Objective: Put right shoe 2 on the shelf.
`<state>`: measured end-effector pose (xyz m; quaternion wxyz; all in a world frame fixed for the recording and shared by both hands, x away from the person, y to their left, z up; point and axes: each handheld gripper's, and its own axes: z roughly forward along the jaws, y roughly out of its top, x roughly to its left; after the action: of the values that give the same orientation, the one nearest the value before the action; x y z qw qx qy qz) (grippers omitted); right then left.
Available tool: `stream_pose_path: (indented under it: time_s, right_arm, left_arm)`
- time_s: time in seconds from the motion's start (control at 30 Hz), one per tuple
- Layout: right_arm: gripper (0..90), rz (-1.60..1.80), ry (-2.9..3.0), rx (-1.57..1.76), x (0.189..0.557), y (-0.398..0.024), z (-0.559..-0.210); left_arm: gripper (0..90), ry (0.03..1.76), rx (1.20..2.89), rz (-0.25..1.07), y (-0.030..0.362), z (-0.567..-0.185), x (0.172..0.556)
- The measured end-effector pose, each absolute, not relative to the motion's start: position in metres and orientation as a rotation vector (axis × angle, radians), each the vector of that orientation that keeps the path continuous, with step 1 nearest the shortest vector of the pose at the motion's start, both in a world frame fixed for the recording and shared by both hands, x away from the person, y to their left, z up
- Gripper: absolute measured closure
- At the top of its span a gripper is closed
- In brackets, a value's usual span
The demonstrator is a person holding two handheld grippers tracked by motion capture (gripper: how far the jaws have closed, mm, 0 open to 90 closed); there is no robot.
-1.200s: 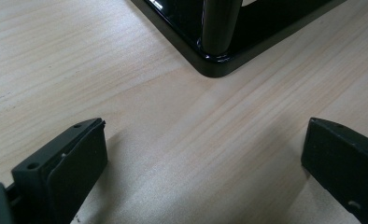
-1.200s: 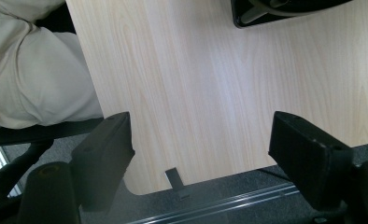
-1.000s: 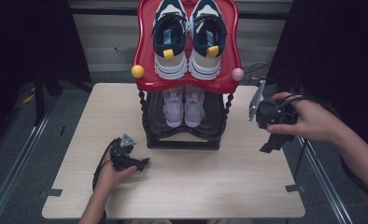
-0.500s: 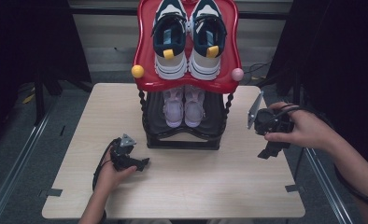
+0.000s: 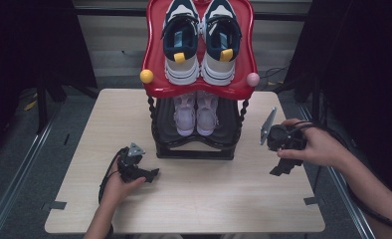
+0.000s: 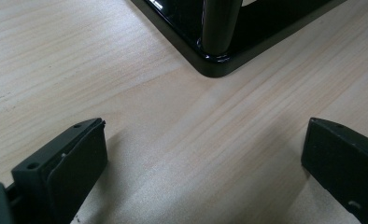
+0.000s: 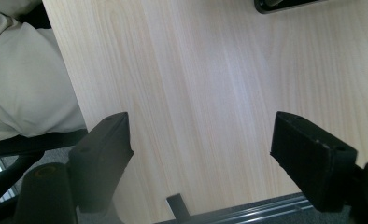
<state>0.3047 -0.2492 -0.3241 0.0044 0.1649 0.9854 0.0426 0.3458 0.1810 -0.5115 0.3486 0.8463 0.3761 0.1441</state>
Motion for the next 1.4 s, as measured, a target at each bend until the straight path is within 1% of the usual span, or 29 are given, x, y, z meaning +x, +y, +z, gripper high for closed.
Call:
stream_pose_path:
  time_s: [0.57,1.1,1.4]
  right_arm:
    - [18.8,0.127,3.090,0.482,0.306,-0.254,-0.356]
    - [17.5,0.150,3.099,0.580,0.302,-0.254,-0.384]
    - [17.0,0.206,3.092,0.551,0.303,-0.254,-0.398]
  left_arm:
    - [0.0,0.975,2.193,0.374,0.181,-0.512,0.346]
    - [0.0,0.970,2.200,0.373,0.181,-0.511,0.346]
    - [0.0,0.970,2.199,0.375,0.181,-0.511,0.346]
